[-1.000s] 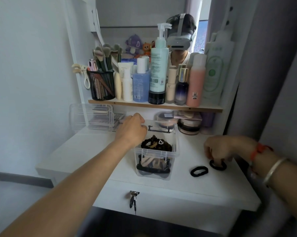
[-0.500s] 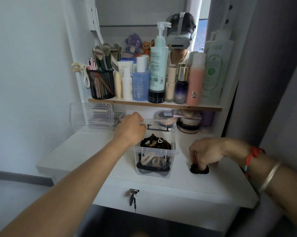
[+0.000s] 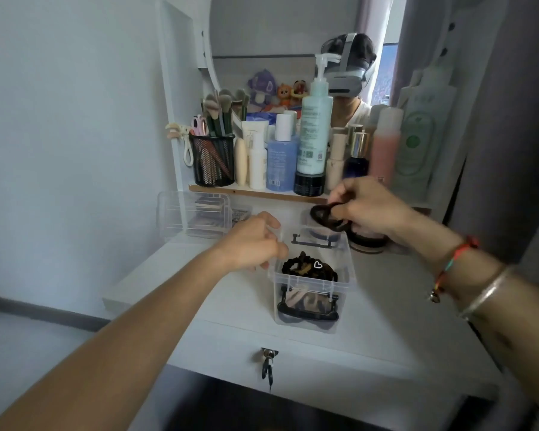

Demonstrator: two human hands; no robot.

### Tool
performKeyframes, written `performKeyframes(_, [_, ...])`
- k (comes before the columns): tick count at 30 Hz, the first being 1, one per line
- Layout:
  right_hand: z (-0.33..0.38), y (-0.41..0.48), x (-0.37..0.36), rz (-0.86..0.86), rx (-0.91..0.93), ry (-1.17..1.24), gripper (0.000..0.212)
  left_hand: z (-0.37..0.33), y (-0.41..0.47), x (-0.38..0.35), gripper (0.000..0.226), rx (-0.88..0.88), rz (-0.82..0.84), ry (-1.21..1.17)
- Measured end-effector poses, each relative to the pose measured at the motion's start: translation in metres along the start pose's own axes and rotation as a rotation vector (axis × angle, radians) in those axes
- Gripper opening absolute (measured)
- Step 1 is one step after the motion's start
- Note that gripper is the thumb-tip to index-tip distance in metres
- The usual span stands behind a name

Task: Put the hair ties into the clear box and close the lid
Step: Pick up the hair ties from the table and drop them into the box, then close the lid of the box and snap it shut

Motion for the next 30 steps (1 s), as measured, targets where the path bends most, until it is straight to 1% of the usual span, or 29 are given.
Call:
performKeyframes(2, [0.005, 0.002, -0.022, 0.175, -0.024, -0.085, 0.020, 0.001, -0.003, 0.001, 0.044, -0.028, -0.002, 0.033])
performKeyframes(4, [0.008, 0.001, -0.041, 0.333, -0.054, -0.153, 0.022, 0.002, -0.006, 0.009, 0.047, -0.058, -0.051, 0.080])
performKeyframes(7, [0.020, 0.002, -0.060, 0.443, -0.026, -0.219, 0.027, 0.010, -0.009, 0.027, 0.046, -0.066, -0.133, 0.139])
performKeyframes(9, [0.029, 0.006, -0.067, 0.435, 0.015, -0.189, 0.023, 0.018, -0.011, 0.039, 0.043, -0.056, -0.188, 0.190])
performKeyframes(12, [0.044, 0.018, -0.077, 0.348, 0.056, -0.152, 0.022, 0.036, -0.014, 0.061, 0.036, -0.023, -0.299, 0.222])
performKeyframes(16, [0.052, 0.031, -0.096, 0.313, 0.061, -0.102, 0.025, 0.058, -0.013, 0.087, 0.030, 0.024, -0.407, 0.199])
performKeyframes(20, [0.052, 0.052, -0.119, 0.256, 0.067, -0.040, 0.026, 0.080, -0.004, 0.108, 0.025, 0.066, -0.468, 0.179])
performKeyframes(22, [0.051, 0.064, -0.125, 0.210, 0.060, -0.028, 0.028, 0.089, 0.000, 0.116, 0.030, 0.087, -0.506, 0.107])
performKeyframes(25, [0.045, 0.084, -0.135, 0.192, 0.013, -0.006, 0.034, 0.103, 0.007, 0.130, 0.040, 0.110, -0.599, -0.108])
performKeyframes(27, [0.040, 0.097, -0.145, 0.240, -0.035, 0.027, 0.041, 0.118, 0.014, 0.137, 0.045, 0.167, -0.625, -0.175])
performKeyframes(30, [0.033, 0.113, -0.156, 0.299, -0.088, -0.021, 0.053, 0.136, 0.028, 0.139, 0.050, 0.255, -0.587, -0.192])
Point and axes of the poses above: each hand's wrist, its own y-axis towards the middle knuckle, its own x-axis out of the back of the hand, z = x × y, the point moved 5 cm from there along y, towards the middle knuckle
